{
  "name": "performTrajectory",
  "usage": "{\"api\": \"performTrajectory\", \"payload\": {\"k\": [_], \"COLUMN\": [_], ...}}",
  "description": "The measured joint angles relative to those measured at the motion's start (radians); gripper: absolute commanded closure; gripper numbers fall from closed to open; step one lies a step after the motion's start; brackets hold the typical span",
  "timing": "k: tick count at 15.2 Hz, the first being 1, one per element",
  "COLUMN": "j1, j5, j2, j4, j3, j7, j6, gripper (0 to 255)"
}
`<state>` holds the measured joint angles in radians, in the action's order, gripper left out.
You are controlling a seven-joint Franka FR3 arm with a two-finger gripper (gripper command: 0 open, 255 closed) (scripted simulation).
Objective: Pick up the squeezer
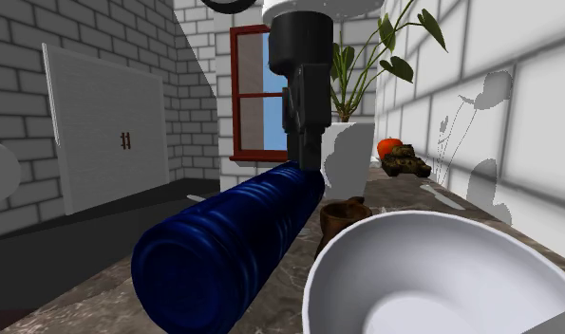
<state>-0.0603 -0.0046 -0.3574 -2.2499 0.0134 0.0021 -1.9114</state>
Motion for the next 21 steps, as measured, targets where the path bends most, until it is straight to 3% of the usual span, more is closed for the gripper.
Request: {"api": "performTrajectory", "payload": {"k": [8,16,17,21], "j1": [-0.035,-0.037,-0.037,-0.037], "j5": [0.008,0.007,0.007,0.007], "j2": [0.300,0.354,0.355,0.356], "j4": [0.189,0.148,0.145,0.141], "j3": [0.022,0.023,0.024,0.024], "j7": [-0.078,-0.087,-0.086,-0.086], "j6": [-0.089,-0.182,-0.186,-0.191], "gripper": [0,0,255,255]}}
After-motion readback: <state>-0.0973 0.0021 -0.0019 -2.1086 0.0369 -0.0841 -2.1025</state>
